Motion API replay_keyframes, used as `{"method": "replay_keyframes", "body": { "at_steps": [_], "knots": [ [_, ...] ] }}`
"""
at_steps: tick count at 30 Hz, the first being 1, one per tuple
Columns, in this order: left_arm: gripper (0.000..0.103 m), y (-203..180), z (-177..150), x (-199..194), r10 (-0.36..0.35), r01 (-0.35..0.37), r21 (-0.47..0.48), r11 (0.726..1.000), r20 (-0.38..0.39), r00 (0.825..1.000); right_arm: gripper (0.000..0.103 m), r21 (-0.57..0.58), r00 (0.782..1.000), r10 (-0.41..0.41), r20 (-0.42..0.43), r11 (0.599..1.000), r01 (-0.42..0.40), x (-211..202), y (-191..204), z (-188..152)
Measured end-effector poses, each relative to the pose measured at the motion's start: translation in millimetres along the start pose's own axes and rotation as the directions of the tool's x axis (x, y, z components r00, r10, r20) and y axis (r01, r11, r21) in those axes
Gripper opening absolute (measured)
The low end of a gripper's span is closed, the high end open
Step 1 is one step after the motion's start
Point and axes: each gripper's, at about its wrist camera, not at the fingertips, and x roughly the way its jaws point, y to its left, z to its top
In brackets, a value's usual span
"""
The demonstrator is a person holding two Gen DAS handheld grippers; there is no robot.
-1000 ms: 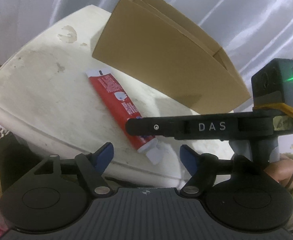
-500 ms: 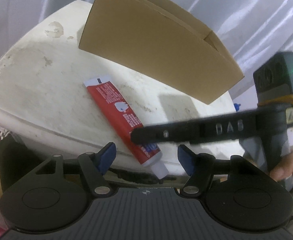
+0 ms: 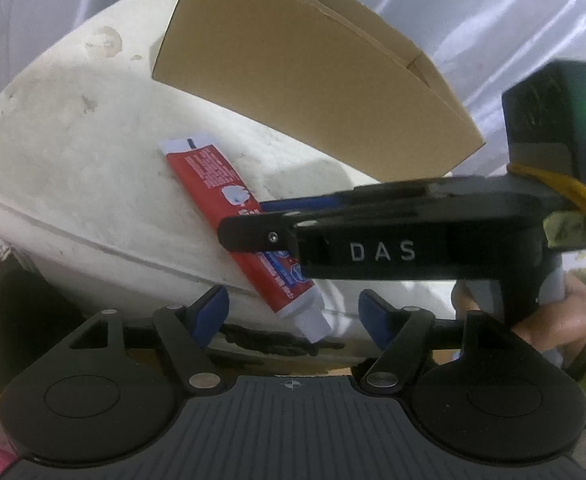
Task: Organize objects
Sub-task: 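Close the right gripper on the toothpaste tube's cap end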
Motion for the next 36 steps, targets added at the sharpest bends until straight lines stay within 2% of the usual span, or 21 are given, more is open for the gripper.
{"method": "replay_keyframes", "body": {
  "at_steps": [15, 21, 25, 30, 36],
  "knots": [
    [0.076, 0, -4, 1, -0.021, 0.020, -0.031, 0.999, -0.007, 1.000, 0.030, 0.187, 0.998, 0.069, 0.014, 0.980, -0.070, -16, -21, -22],
    [0.065, -1, -8, 7, 0.003, -0.003, -0.028, 1.000, -0.034, 0.999, 0.030, 0.236, 0.996, 0.090, 0.019, 0.967, -0.092, -19, -26, -29],
    [0.061, -2, -10, 12, 0.002, -0.003, -0.027, 1.000, -0.046, 0.999, 0.029, 0.267, 0.994, 0.106, 0.023, 0.958, -0.108, -20, -29, -34],
    [0.056, 0, -13, 18, -0.008, 0.006, -0.037, 0.999, -0.064, 0.998, 0.027, 0.343, 0.987, 0.159, 0.030, 0.926, -0.159, -18, -39, -39],
    [0.052, -5, -14, 20, 0.014, -0.015, -0.008, 1.000, -0.059, 0.998, 0.026, 0.449, 0.966, 0.257, 0.039, 0.859, -0.246, -10, -52, -50]
  ]
}}
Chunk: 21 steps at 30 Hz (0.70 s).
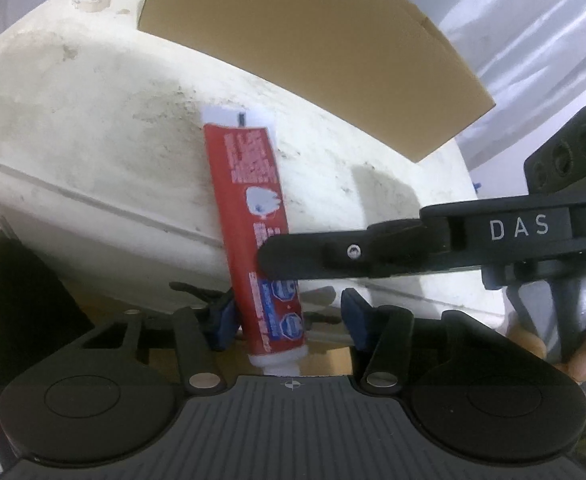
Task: Organize objects
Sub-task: 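Close the right gripper on the toothpaste tube's cap end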
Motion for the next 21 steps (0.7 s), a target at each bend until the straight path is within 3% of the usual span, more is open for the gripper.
{"method": "replay_keyframes", "body": {
  "at_steps": [21],
  "knots": [
    [0.046, -22, 3, -12, 0.085, -0.088, 0.088, 0.992, 0.044, 0.995, 0.031, 0.044, 0.997, 0.060, 0.039, 0.997, -0.062, 6, -5, -4]
  ]
}}
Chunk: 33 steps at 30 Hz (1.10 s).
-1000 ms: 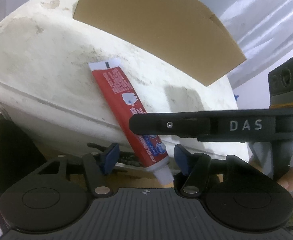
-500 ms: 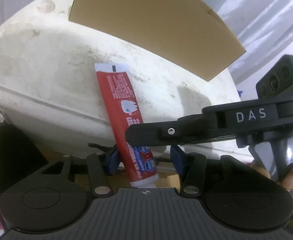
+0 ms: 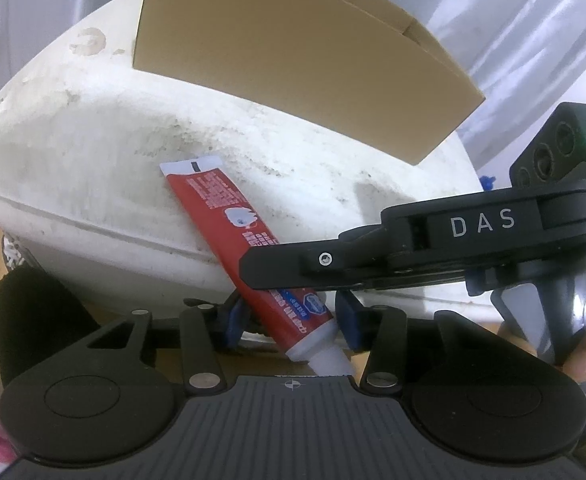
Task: Organize objects
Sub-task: 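Close the right gripper on the toothpaste tube's cap end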
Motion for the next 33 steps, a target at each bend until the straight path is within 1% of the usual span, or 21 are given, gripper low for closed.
{"method": "replay_keyframes", "body": {
  "at_steps": [5, 33],
  "knots": [
    [0.046, -8, 1, -5, 0.022, -0.022, 0.026, 0.999, 0.010, 1.000, 0.031, -0.013, 1.000, 0.007, 0.012, 1.000, -0.006, -5, 0, -1],
    [0.046, -23, 4, -14, 0.067, -0.071, 0.089, 0.993, 0.049, 0.997, 0.031, -0.044, 0.997, 0.044, 0.057, 0.998, -0.041, -23, 6, -8]
  ]
}}
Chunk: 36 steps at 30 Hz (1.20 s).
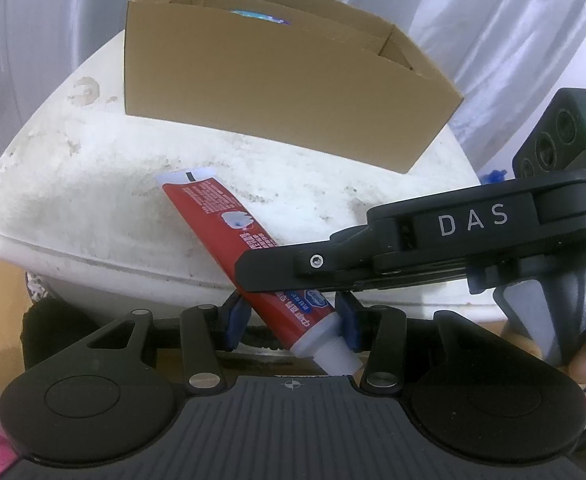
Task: Organize objects
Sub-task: 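Close the right gripper on the toothpaste tube's cap end, then lift the toothpaste tube with the right gripper and carry it over the box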
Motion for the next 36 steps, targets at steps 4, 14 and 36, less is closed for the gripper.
{"method": "replay_keyframes", "body": {
  "at_steps": [4, 14, 36],
  "knots": [
    [0.046, -2, 0, -2, 0.007, -0.007, 0.007, 1.000, 0.005, 1.000, 0.031, -0.006, 1.000, 0.005, 0.006, 1.000, -0.005, -2, 1, -1],
    [0.046, -9, 6, -10, 0.014, -0.015, 0.035, 0.999, 0.028, 1.000, 0.031, -0.033, 0.999, 0.019, 0.038, 0.999, -0.018, -15, 8, -1],
    [0.046, -58, 106, -27, -0.130, 0.100, 0.170, 0.980, 0.177, 0.976, 0.031, -0.154, 0.953, 0.025, 0.301, 0.988, 0.023, -99, 52, 68]
  ]
}}
